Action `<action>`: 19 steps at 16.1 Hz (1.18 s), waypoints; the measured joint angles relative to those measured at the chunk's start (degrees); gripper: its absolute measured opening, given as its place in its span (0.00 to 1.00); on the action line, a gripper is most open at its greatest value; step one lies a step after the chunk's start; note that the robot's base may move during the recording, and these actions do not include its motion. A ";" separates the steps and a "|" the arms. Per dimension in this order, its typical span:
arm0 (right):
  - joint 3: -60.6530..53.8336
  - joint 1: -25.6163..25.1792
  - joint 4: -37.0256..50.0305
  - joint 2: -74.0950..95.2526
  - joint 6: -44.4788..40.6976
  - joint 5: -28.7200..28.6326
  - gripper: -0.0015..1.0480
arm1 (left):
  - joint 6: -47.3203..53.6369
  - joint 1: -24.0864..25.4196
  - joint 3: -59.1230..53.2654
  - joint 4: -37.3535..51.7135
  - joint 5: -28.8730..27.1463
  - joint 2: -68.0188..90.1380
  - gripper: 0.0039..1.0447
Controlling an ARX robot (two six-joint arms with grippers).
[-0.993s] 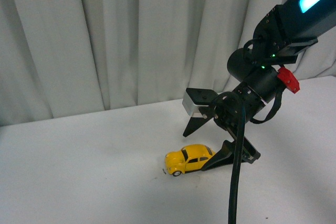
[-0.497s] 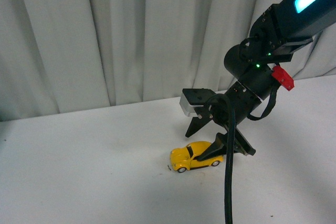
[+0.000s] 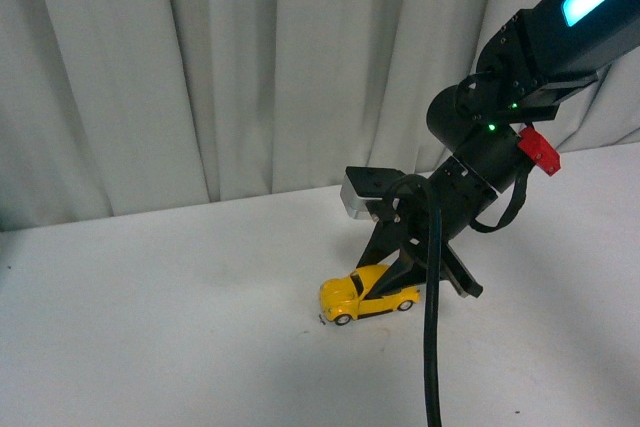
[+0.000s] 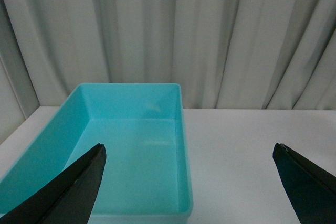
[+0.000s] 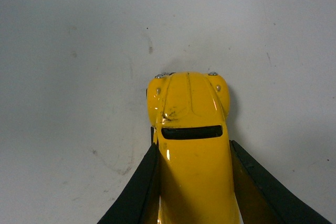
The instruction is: Wind up and store yellow beetle toy
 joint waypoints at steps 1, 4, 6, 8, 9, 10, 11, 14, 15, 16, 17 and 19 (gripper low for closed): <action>-0.33 0.07 0.22 -0.15 0.39 -0.04 0.32 | -0.02 0.00 0.00 0.00 0.00 0.00 0.94; -1.62 0.09 1.20 -0.66 1.18 -0.22 0.32 | 0.00 0.00 0.00 0.00 0.00 0.00 0.94; -2.86 -0.46 1.86 -1.16 1.53 -0.28 0.32 | -0.02 0.00 0.00 0.00 0.00 0.00 0.94; -4.59 -1.40 2.03 -1.92 1.51 -0.59 0.32 | -0.02 0.00 0.00 0.00 -0.02 0.00 0.94; -5.64 -1.92 2.27 -2.40 1.40 -0.90 0.32 | 0.00 0.00 0.00 0.00 0.00 0.00 0.94; -6.69 -2.69 2.69 -2.84 1.16 -0.98 0.32 | -0.02 0.00 0.00 0.00 -0.02 0.00 0.94; -8.17 -3.67 3.19 -3.52 0.83 -0.96 0.32 | 0.00 0.00 0.00 0.02 0.00 0.00 0.94; -12.61 -6.75 3.48 -5.62 -1.14 -1.07 0.32 | 0.00 0.00 0.00 0.00 -0.02 0.00 0.94; -14.03 -7.93 3.45 -6.29 -2.29 -1.11 0.32 | 0.00 0.00 0.00 0.00 0.00 0.00 0.94; -15.45 -9.05 3.39 -6.91 -3.50 -1.14 0.32 | 0.00 0.00 0.00 0.00 0.00 0.00 0.94; -17.05 -10.23 3.43 -7.67 -4.68 -1.11 0.32 | -0.02 0.00 0.00 0.00 0.00 0.00 0.94; -19.80 -12.46 3.13 -8.98 -6.99 -1.09 0.32 | -0.02 0.00 0.00 0.00 0.00 0.00 0.94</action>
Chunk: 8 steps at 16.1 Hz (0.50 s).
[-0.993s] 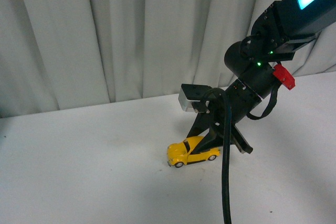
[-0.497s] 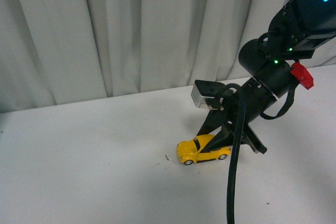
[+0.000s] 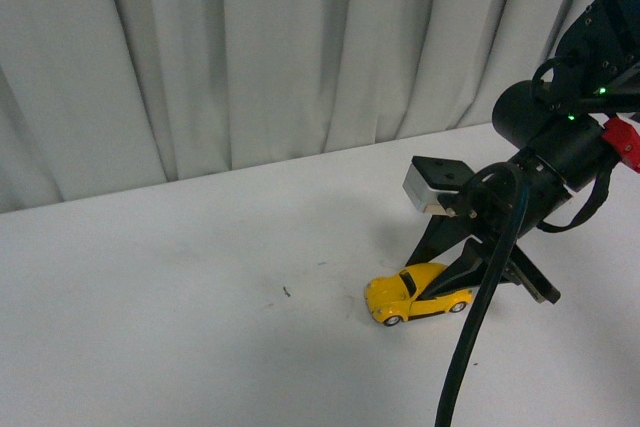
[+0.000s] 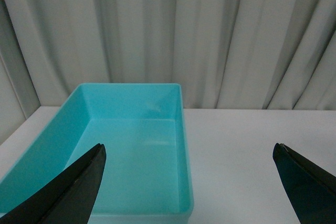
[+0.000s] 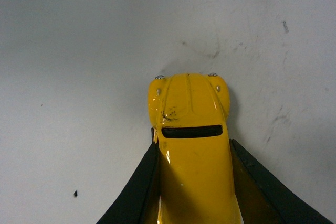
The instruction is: Wind up and store yellow beetle toy
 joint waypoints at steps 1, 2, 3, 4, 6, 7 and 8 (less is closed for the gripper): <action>-0.85 -0.98 -0.35 -0.42 -1.22 0.04 0.32 | 0.00 0.00 0.00 0.02 0.00 0.00 0.94; -1.88 -2.08 -0.72 -1.07 -2.32 0.24 0.32 | 0.00 0.00 0.00 0.00 0.00 0.00 0.94; -2.86 -3.06 -1.01 -1.53 -2.99 0.50 0.32 | 0.00 0.00 0.00 0.00 0.00 0.00 0.94; -3.61 -3.91 -1.16 -1.92 -3.23 0.83 0.32 | 0.02 0.00 0.00 0.00 0.00 0.00 0.94; -4.74 -5.09 -1.92 -2.64 -3.78 1.31 0.32 | 0.02 0.00 0.00 0.02 -0.02 0.00 0.94; -4.85 -5.46 -2.64 -2.89 -3.82 1.66 0.32 | 0.02 0.00 0.00 0.00 0.00 0.00 0.94; -4.83 -5.81 -3.26 -2.91 -3.96 1.97 0.32 | 0.02 0.00 0.00 0.02 0.00 0.00 0.94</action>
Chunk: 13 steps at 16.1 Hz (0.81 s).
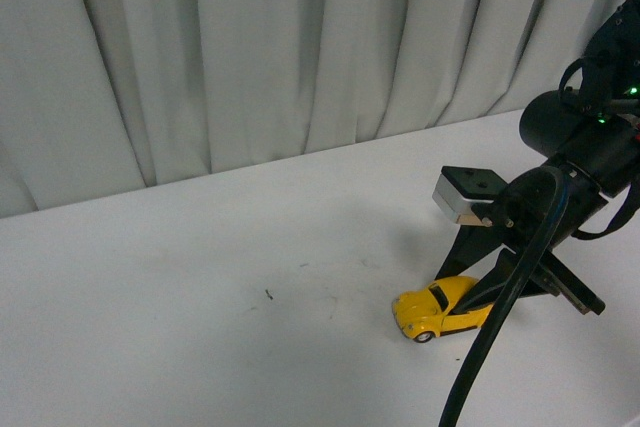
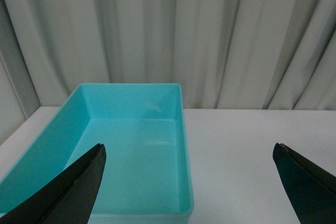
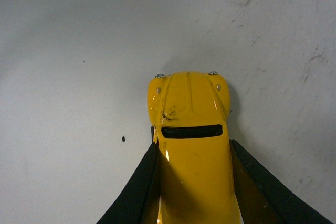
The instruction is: Wind up and store yellow beetle toy
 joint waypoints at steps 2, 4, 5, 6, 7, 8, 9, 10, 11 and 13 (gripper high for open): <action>0.63 -0.33 -1.46 0.00 -0.22 0.66 0.34 | 0.00 0.00 0.00 -0.02 -0.02 0.00 0.94; 0.63 -0.39 -0.96 0.17 0.04 3.02 0.54 | -0.02 0.00 0.00 -0.02 -0.02 0.00 0.94; 0.48 -0.39 -0.61 0.85 0.04 3.45 0.73 | 0.00 0.00 0.00 -0.02 0.00 0.00 0.94; 0.48 -0.37 -0.48 0.90 0.04 3.45 0.85 | 0.00 0.00 0.00 -0.02 0.00 0.00 0.94; 0.48 -0.37 -0.46 0.90 0.04 3.45 0.92 | -0.02 0.00 0.00 -0.02 -0.02 0.00 0.94; 0.48 -0.37 -0.61 0.90 0.09 3.48 0.96 | -0.02 0.00 0.00 -0.02 0.00 0.00 0.94; 0.48 -0.35 -0.57 0.90 0.07 3.45 0.93 | -0.02 0.00 0.00 -0.02 0.00 0.00 0.94; 0.50 -0.31 -0.35 0.90 0.07 3.45 0.93 | -0.02 0.00 0.00 -0.02 0.00 0.00 0.94; 0.57 -0.31 -0.22 0.90 0.07 3.45 0.94 | 0.00 0.00 0.00 -0.02 0.00 0.00 0.94; 0.59 -0.24 0.17 0.90 0.07 3.45 0.94 | 0.00 0.00 0.00 -0.02 -0.02 0.00 0.94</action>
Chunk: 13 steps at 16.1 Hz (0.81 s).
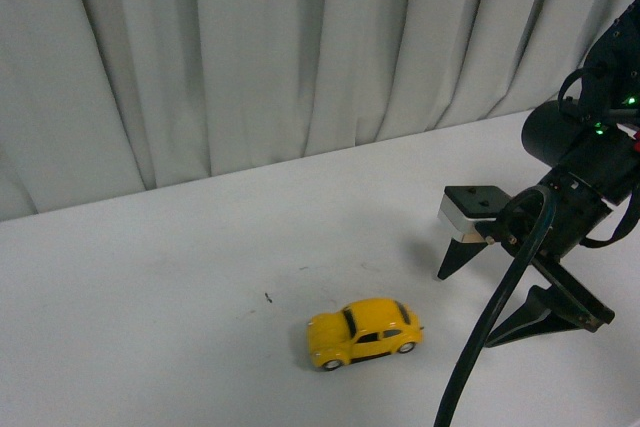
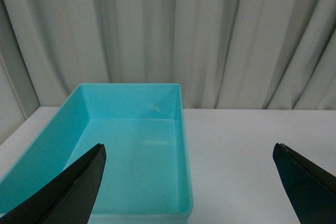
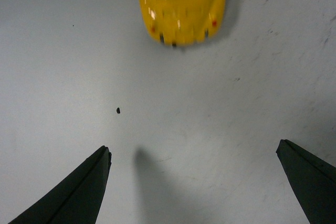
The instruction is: Wind up and store yellow beetle toy
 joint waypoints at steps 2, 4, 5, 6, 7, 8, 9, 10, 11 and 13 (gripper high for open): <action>0.00 0.31 0.31 0.00 0.00 0.02 0.94 | 0.00 0.00 0.00 0.00 0.02 0.00 0.94; 0.00 0.37 0.46 0.00 0.00 0.20 0.94 | -0.02 0.00 0.00 0.00 0.02 0.00 0.94; 0.02 0.70 0.79 0.00 0.00 0.22 0.94 | 0.00 0.00 0.00 0.00 0.02 0.00 0.94; 0.07 0.70 1.22 0.00 -0.02 0.17 0.94 | -0.02 0.00 0.00 0.02 0.02 0.00 0.94; 0.28 0.79 1.79 0.00 0.00 0.00 0.94 | 0.00 0.00 0.00 0.00 0.02 0.00 0.94; 0.70 1.07 2.29 -0.07 -0.02 -0.83 0.94 | 0.00 0.00 0.00 0.00 0.00 0.00 0.94; 0.94 1.51 3.37 -0.61 -0.02 -2.03 0.94 | -0.02 0.00 0.00 0.00 0.00 0.00 0.94; 1.22 1.92 3.96 -2.01 -0.02 -3.08 0.94 | 0.00 0.00 0.00 0.00 0.02 0.00 0.94; 1.60 2.56 4.66 -4.13 -0.04 -4.66 0.94 | 0.00 0.00 0.00 0.02 0.00 0.00 0.94; 3.23 3.39 5.01 -9.92 -0.07 -8.13 0.94 | -0.02 0.00 0.00 0.00 0.02 0.00 0.94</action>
